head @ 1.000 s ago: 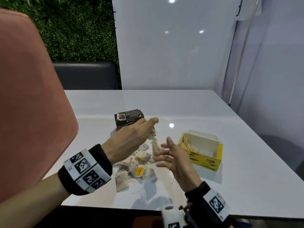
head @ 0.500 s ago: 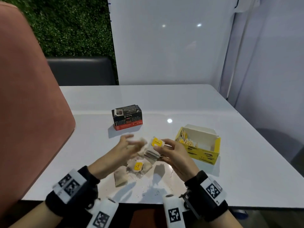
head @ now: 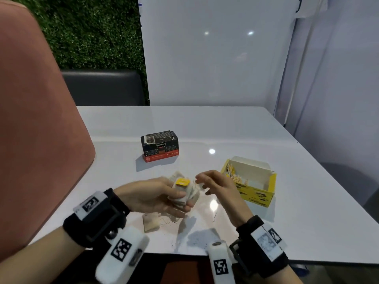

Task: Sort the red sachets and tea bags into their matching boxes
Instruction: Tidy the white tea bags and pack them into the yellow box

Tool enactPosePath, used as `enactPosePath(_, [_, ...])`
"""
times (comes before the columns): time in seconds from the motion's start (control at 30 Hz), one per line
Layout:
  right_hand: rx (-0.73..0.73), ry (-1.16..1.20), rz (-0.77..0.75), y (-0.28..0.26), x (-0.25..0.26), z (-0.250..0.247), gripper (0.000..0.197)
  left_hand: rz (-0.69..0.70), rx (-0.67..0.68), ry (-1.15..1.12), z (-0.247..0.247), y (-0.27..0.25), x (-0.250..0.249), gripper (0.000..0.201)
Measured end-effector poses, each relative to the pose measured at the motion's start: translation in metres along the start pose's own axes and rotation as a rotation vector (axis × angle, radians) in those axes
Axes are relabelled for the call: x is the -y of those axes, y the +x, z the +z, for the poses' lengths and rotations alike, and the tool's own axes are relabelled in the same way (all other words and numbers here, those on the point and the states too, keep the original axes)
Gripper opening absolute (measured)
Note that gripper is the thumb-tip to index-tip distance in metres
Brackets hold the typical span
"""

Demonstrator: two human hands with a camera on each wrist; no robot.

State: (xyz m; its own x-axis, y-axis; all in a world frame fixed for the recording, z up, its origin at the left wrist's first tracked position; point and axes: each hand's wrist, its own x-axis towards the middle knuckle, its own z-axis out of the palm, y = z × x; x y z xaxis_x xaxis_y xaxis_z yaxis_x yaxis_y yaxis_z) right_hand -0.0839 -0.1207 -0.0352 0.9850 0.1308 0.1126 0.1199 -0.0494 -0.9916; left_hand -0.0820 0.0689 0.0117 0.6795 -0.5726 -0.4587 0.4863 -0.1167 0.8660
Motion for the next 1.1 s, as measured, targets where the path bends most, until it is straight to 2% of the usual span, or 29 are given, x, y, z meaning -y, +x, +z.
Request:
enactPosePath(0.07, [-0.017, 0.03, 0.03, 0.0, -0.005, -0.001, 0.027, -0.034, 0.099, 0.018, -0.005, -0.009, -0.017, 0.016])
enactPosePath(0.13, [0.044, 0.112, 0.108, 0.0, -0.01, 0.005, 0.035, -0.056, 0.199, 0.032, -0.008, -0.017, -0.032, 0.015])
enactPosePath(0.23, [0.232, 0.419, 0.346, -0.003, -0.016, 0.022, 0.055, -0.085, 0.258, 0.108, -0.01, -0.028, -0.05, 0.022])
enactPosePath(0.3, [0.395, 0.642, 0.489, -0.009, -0.017, 0.032, 0.057, -0.104, 0.268, 0.147, -0.011, -0.034, -0.056, 0.026])
enactPosePath(0.4, [0.541, 0.901, 0.534, -0.015, -0.019, 0.036, 0.056, -0.143, 0.259, 0.144, -0.015, -0.041, -0.054, 0.033])
enactPosePath(0.47, [0.581, 1.041, 0.533, -0.016, -0.019, 0.031, 0.051, -0.167, 0.296, 0.147, -0.018, -0.044, -0.047, 0.03])
enactPosePath(0.67, [0.515, 0.964, 0.497, -0.016, -0.028, 0.003, 0.044, -0.231, 0.305, 0.104, -0.029, -0.046, -0.018, 0.025])
enactPosePath(0.8, [0.449, 0.856, 0.533, -0.016, -0.031, -0.015, 0.056, -0.27, 0.292, 0.082, -0.031, -0.044, 0.004, 0.023])
enactPosePath(0.93, [0.422, 0.682, 0.54, -0.016, -0.032, -0.026, 0.033, -0.307, 0.254, 0.081, -0.027, -0.038, 0.026, 0.018])
enactPosePath(1.1, [0.351, 0.633, 0.555, -0.015, -0.037, -0.029, 0.031, -0.325, 0.171, 0.023, -0.022, -0.032, 0.045, 0.012])
